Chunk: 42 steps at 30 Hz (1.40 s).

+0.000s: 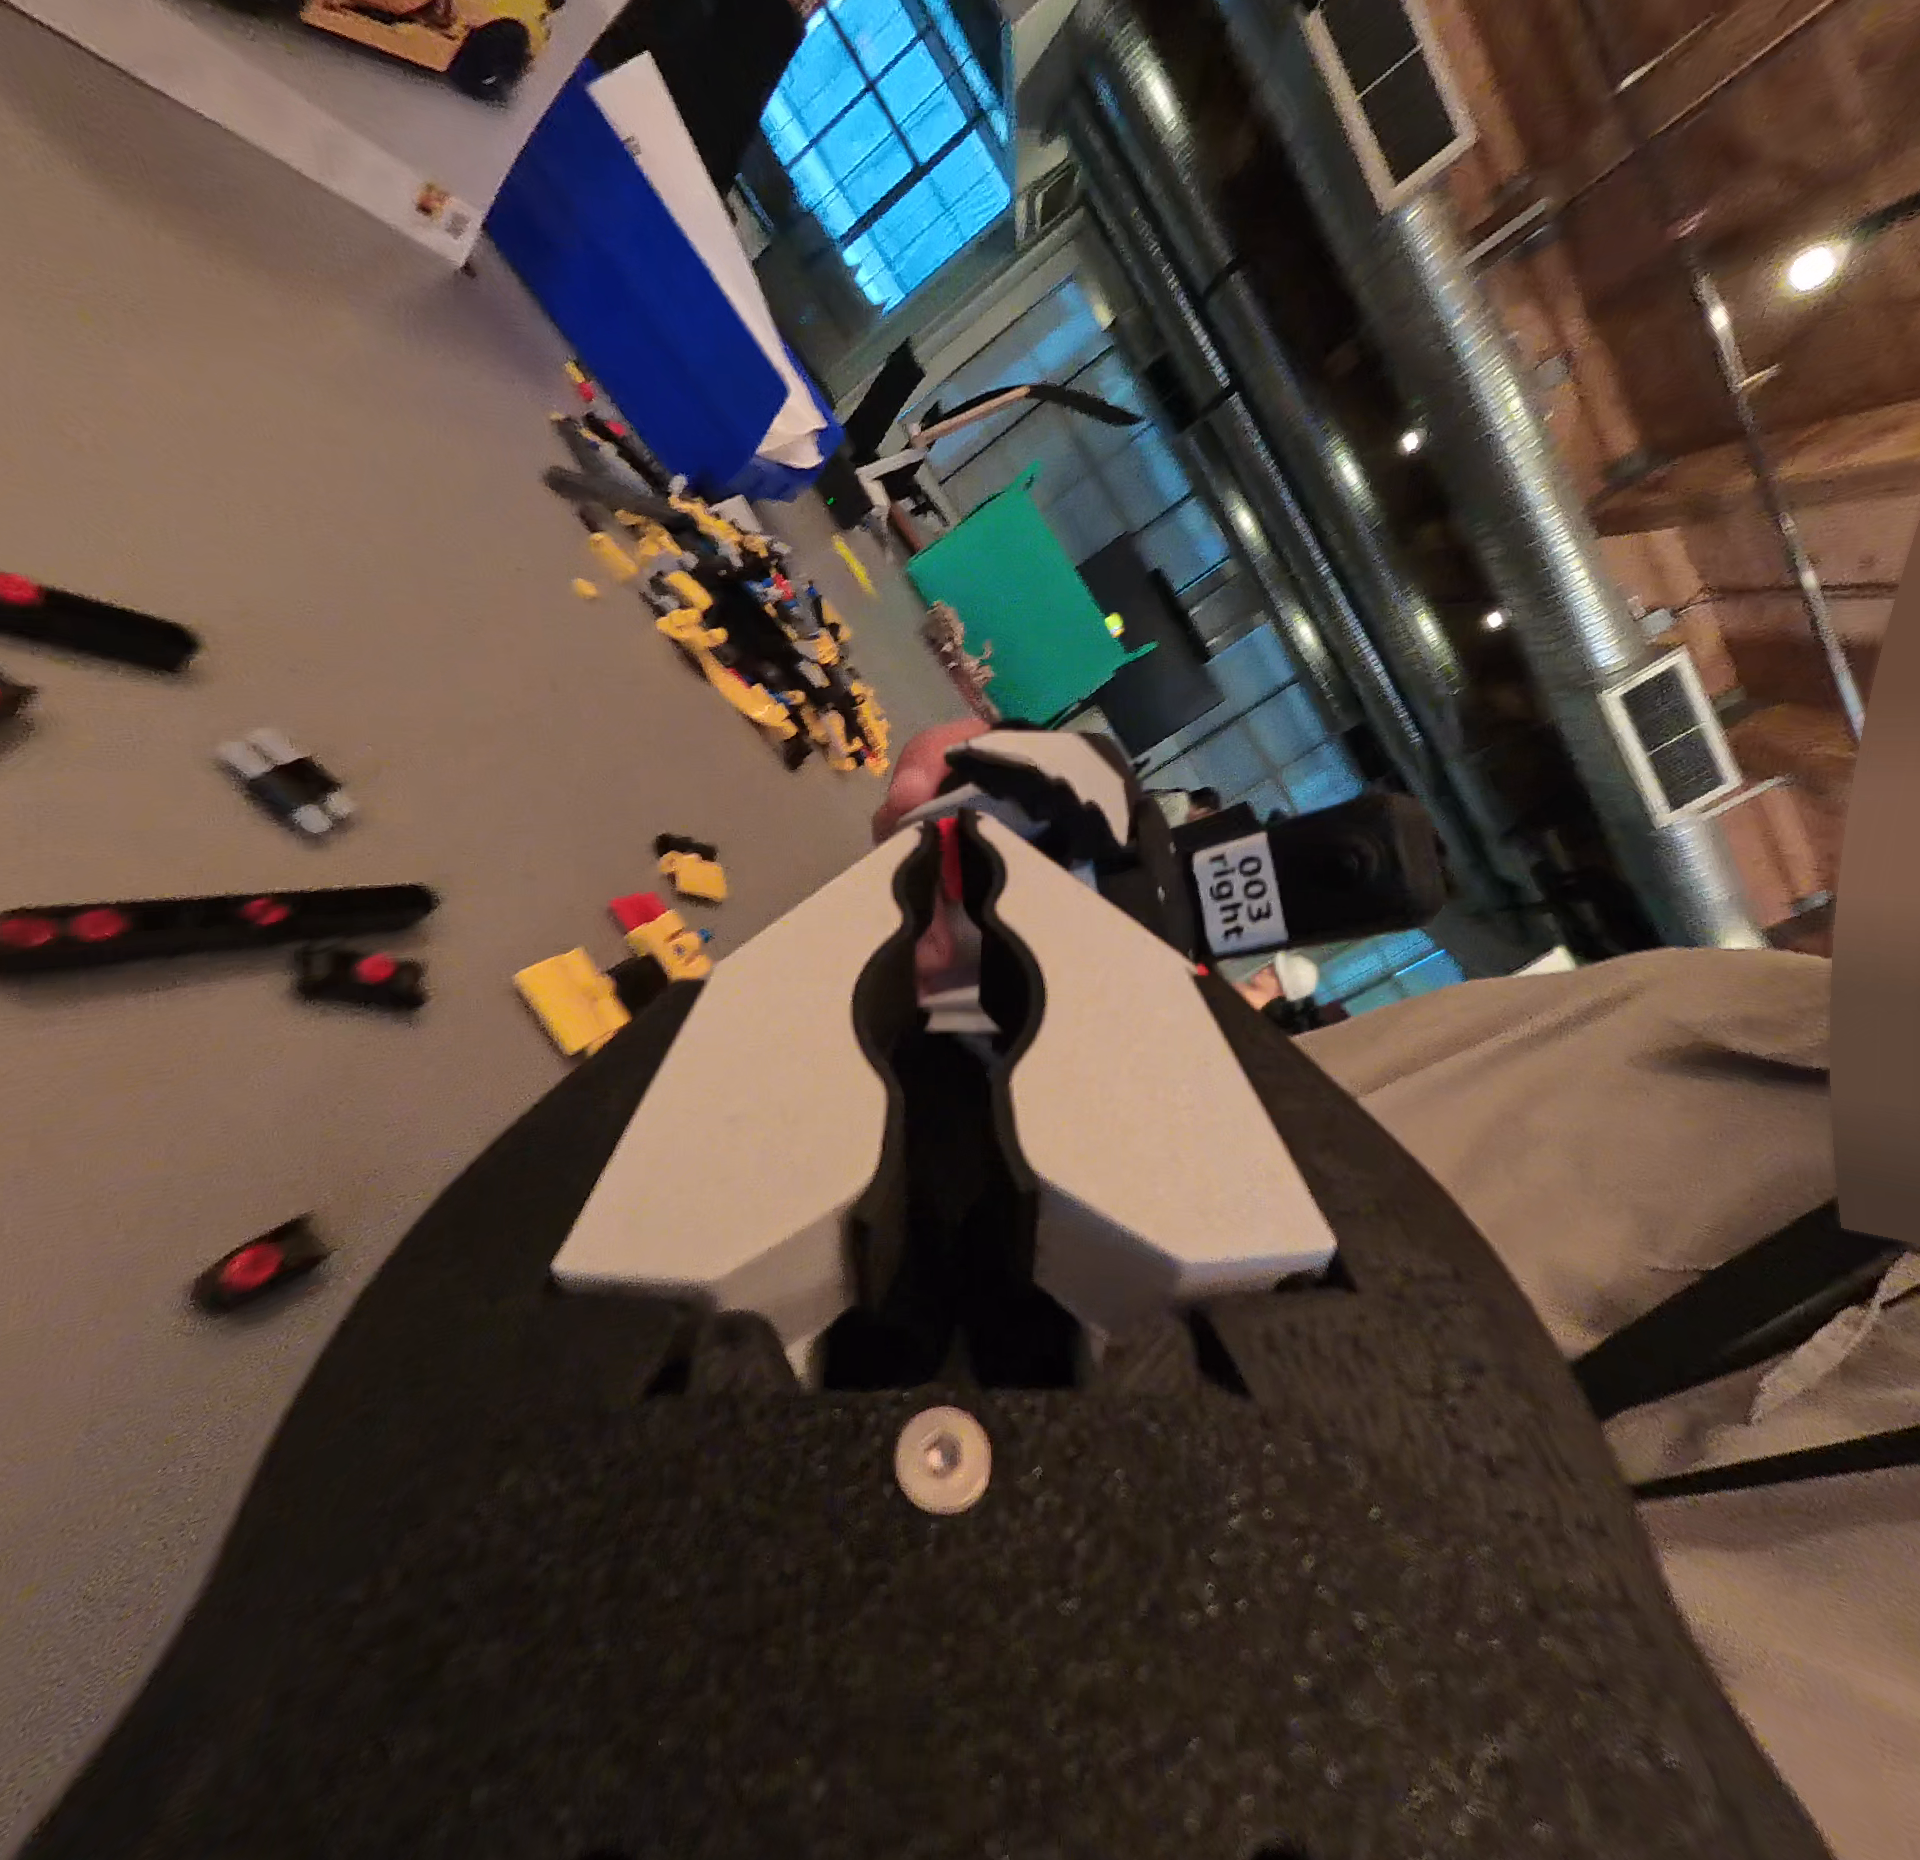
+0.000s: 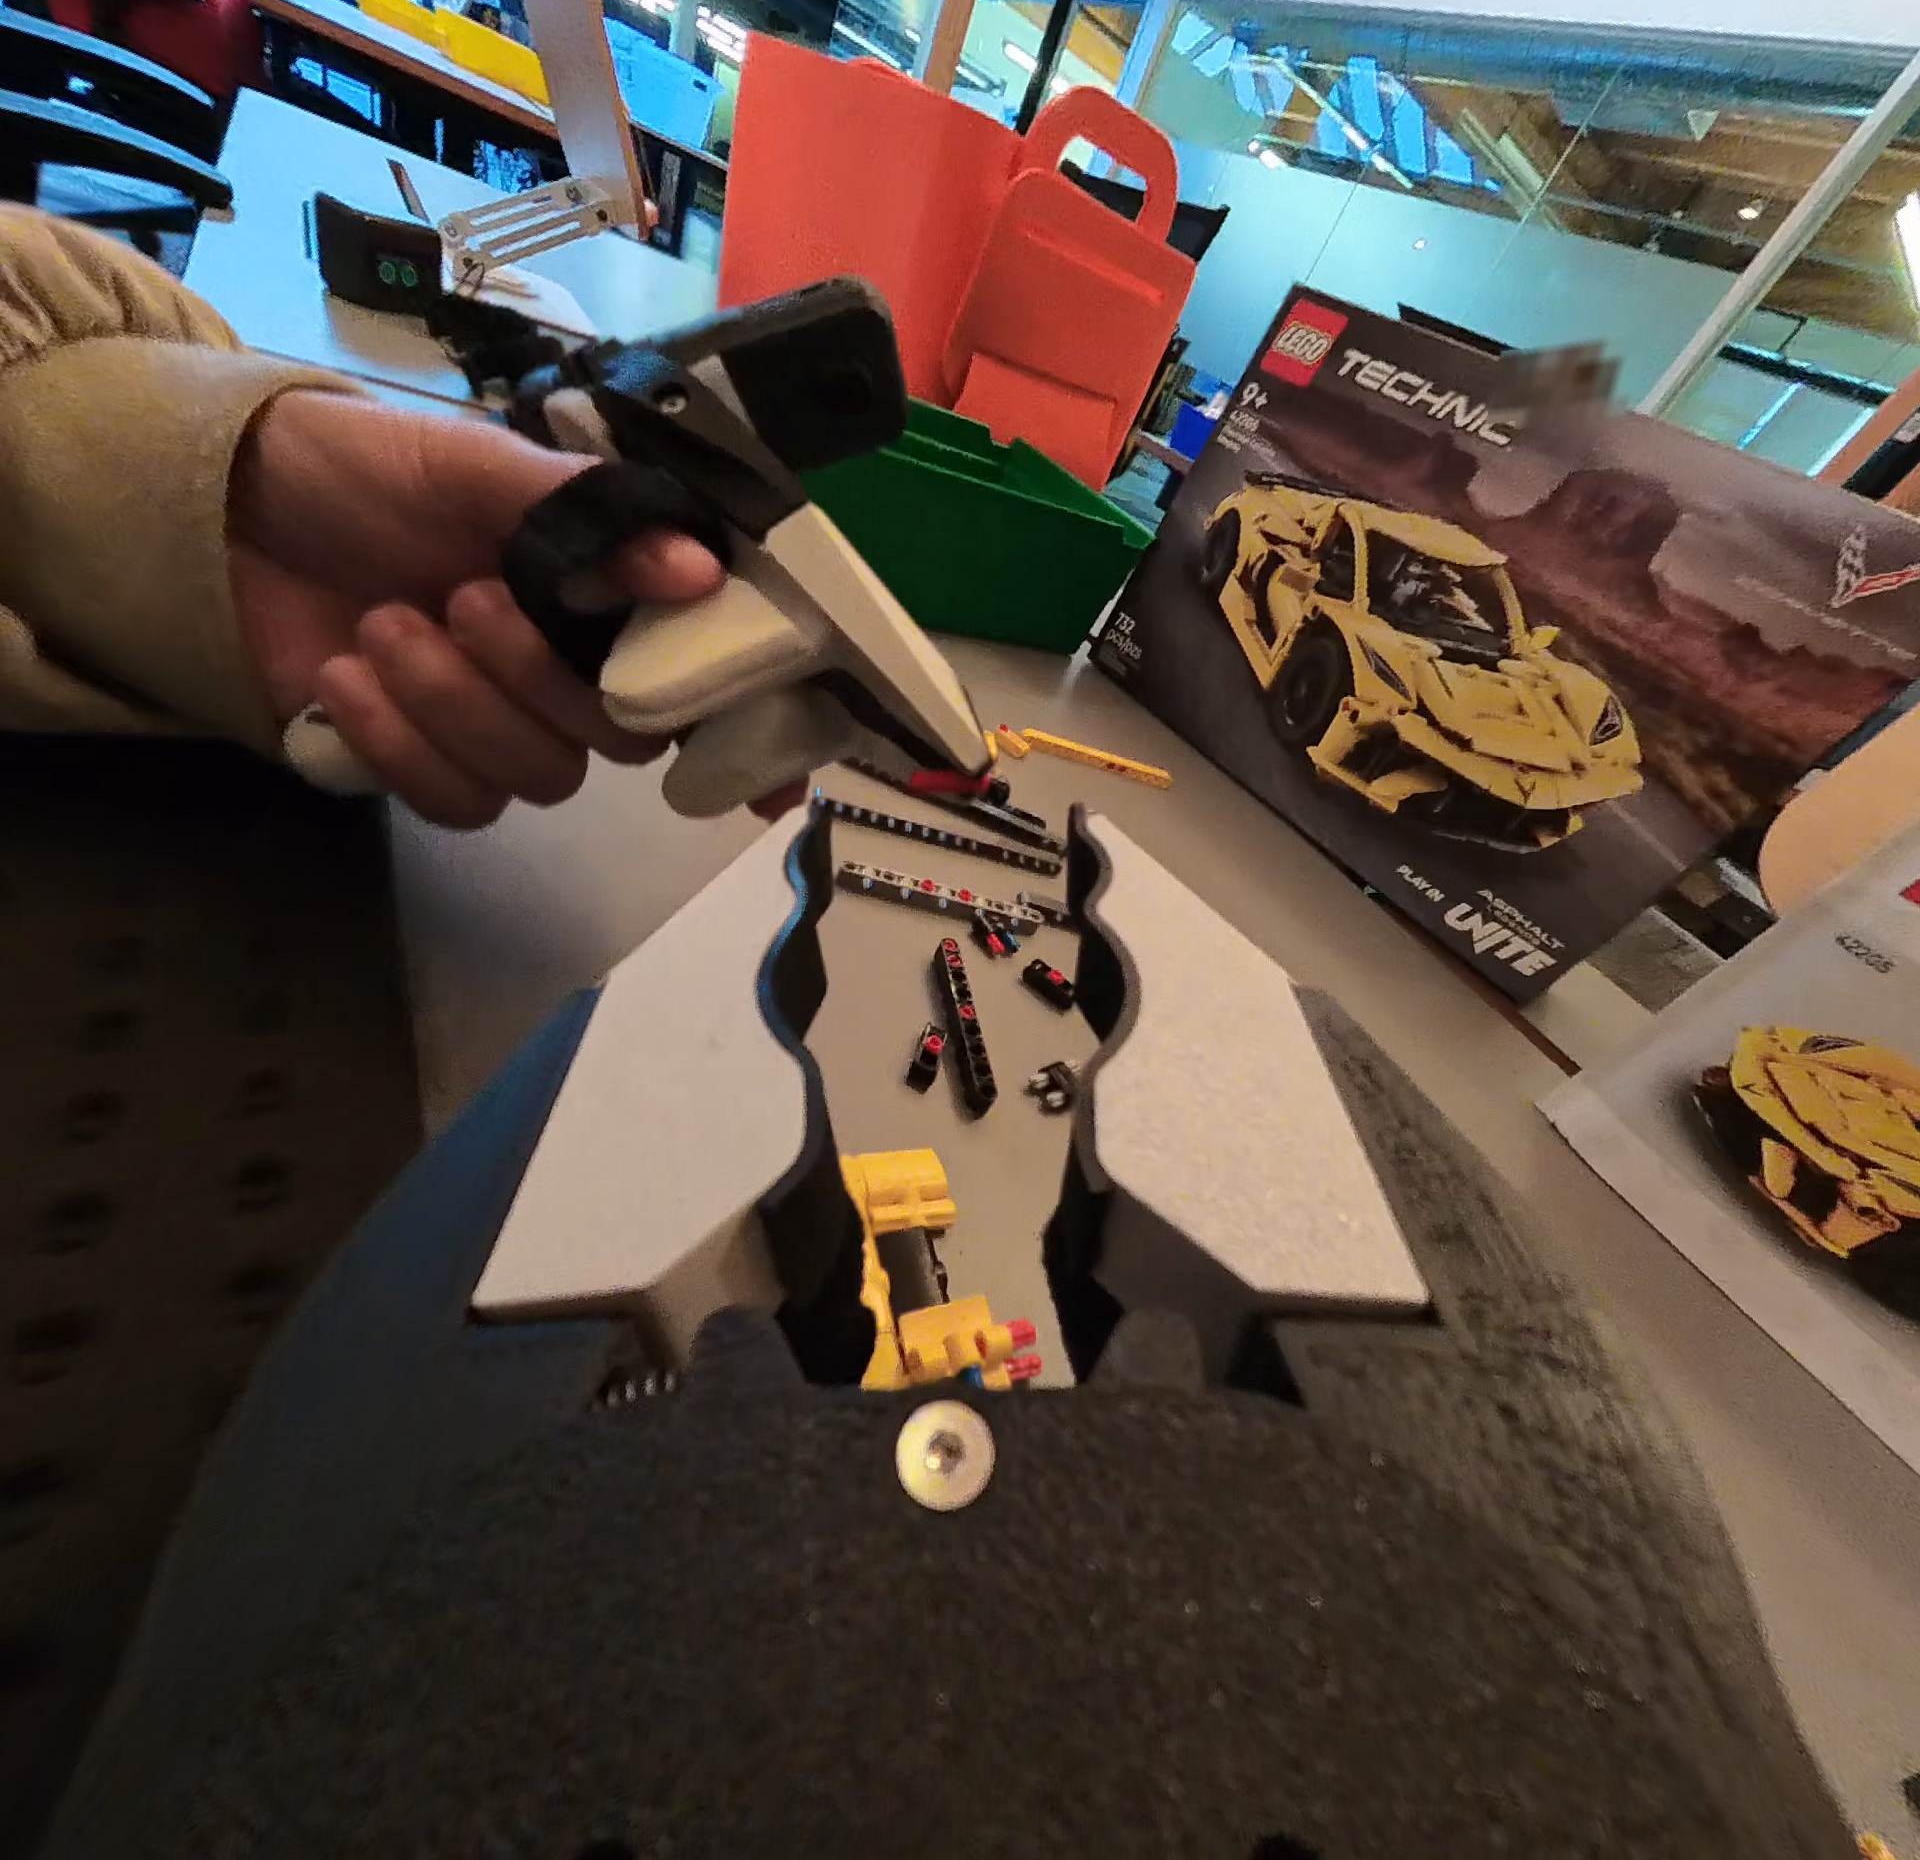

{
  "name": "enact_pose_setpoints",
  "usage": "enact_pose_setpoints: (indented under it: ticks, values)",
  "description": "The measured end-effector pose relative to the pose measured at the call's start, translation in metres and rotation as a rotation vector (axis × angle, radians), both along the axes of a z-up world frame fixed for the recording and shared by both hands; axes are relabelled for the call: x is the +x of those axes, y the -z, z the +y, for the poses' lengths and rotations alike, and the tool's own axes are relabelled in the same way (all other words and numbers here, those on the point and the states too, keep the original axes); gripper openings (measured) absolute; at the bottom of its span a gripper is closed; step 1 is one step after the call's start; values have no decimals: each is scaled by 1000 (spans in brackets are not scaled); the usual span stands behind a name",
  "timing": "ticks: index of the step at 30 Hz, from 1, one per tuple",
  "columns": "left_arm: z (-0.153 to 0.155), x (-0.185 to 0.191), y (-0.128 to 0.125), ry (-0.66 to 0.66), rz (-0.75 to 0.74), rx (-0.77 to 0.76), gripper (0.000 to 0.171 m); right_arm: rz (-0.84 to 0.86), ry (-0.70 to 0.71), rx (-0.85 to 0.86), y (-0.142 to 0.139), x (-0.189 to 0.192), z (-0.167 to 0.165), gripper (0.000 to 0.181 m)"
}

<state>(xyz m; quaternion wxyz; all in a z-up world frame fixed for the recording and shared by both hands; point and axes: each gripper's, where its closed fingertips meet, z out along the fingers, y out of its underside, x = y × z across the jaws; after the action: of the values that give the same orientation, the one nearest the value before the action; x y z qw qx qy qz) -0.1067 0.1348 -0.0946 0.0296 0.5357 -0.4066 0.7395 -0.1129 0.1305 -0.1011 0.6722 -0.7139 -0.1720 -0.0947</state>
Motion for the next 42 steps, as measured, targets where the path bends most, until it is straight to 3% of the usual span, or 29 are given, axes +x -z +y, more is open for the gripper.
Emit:
enact_pose_setpoints:
  ticks: [4, 6, 12, 16, 18, 19, 21, 25, 27, 29, 33, 38, 39, 42]
  values:
    - [-24, 4, -9, 82, -23, -92, 3, -35, 13, 13, 0, 1, -3, 33]
    - [-32, 4, -9, 99, -31, -77, 3, -53, 36, 37, -4, 4, -6, 16]
    - [-35, 7, -5, 84, -27, -5, 3, -61, 34, 23, -2, 7, -11, 16]
    - [-33, 12, 6, 37, -13, 128, 4, -56, 42, -50, 9, 13, -10, 15]
    - [-29, 17, 13, -9, 3, 216, 28, -55, 93, -74, 12, 27, -13, 15]
    - [-26, 18, 15, -28, -2, 263, 34, -68, 129, -97, 16, 41, -17, 15]
    - [-18, 20, 21, -77, -22, 359, 35, -145, 335, -193, 26, 107, -35, 15]
    - [-8, 21, 23, -182, -100, 468, 35, -106, 776, -397, 38, 263, -117, 16]
    - [-12, 19, 16, -193, -156, 504, 34, 24, 902, -482, 49, 309, -155, 15]
    - [-14, 20, 23, -204, -164, 579, 34, 121, 927, -519, 60, 327, -174, 16]
    - [-20, 19, 24, -172, -167, 585, 34, 147, 938, -567, 77, 334, -186, 25]
    - [-19, 18, 28, -143, -132, 514, 34, 169, 872, -450, 45, 306, -170, 43]
    - [-17, 19, 27, -145, -128, 500, 34, 178, 779, -429, 39, 284, -155, 43]
    - [-15, 19, 27, -147, -118, 467, 34, 232, 242, -533, 52, 161, -106, 47]
